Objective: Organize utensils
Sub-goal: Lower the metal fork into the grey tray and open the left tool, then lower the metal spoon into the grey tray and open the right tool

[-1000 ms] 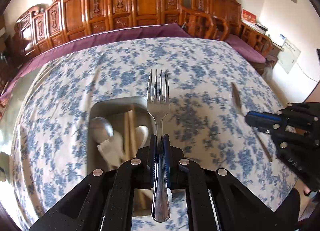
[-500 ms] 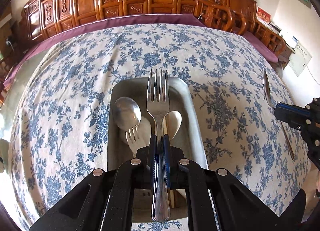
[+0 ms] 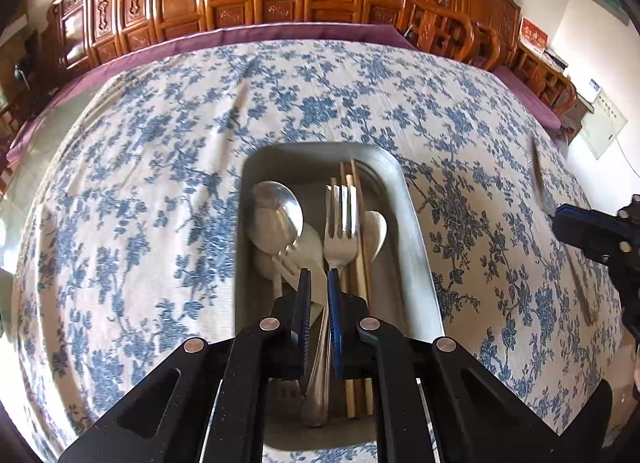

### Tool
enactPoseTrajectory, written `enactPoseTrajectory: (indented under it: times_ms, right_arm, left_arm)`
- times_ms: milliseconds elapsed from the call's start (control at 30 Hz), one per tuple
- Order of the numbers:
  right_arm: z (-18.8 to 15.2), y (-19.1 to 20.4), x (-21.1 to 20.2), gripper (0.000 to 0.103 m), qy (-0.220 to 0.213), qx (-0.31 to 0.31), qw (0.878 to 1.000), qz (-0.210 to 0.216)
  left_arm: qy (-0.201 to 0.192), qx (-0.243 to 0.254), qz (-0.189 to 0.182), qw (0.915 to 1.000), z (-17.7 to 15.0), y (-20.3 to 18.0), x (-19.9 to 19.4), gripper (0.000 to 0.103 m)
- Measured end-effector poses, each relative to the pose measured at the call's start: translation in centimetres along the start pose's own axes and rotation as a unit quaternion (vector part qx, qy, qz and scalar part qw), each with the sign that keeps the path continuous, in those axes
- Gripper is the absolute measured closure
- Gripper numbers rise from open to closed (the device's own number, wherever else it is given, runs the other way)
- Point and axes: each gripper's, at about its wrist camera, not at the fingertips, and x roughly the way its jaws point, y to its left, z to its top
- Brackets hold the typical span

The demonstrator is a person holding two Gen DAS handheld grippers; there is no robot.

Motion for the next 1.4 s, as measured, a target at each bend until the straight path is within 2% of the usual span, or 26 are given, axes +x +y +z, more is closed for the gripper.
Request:
enactPoseTrajectory:
  times_ms: [400,833,1100,1400]
  right_arm:
    - [2.3,3.7,1.1,0.1,-0.005,-0.016,1.0,0.02]
    - [4.0,7.5,3.0,0.1,0.002,-0.024,0.999,0.046]
    - [4.8,8.7,5.3,0.1,0.012,0.006,0.998,0.066]
    - [5.5,8.7,8.5,0.1,0.027,0.031,0.998,0.055]
  left_arm:
    - [-0.028,0.002,0.018,0.9994,-0.9,3.3,-4.0,0.095]
    - [-0.038,-0.011,0.023,0.9989,-2.0,6.1,-5.6,0.095]
    - [-0.04,-0.017,0.024,0.9988,-2.4,7.3,-6.2,0.095]
    - [-0.041,-0.021,0.023,0.9987,-2.5,8.1,-6.4,0.094]
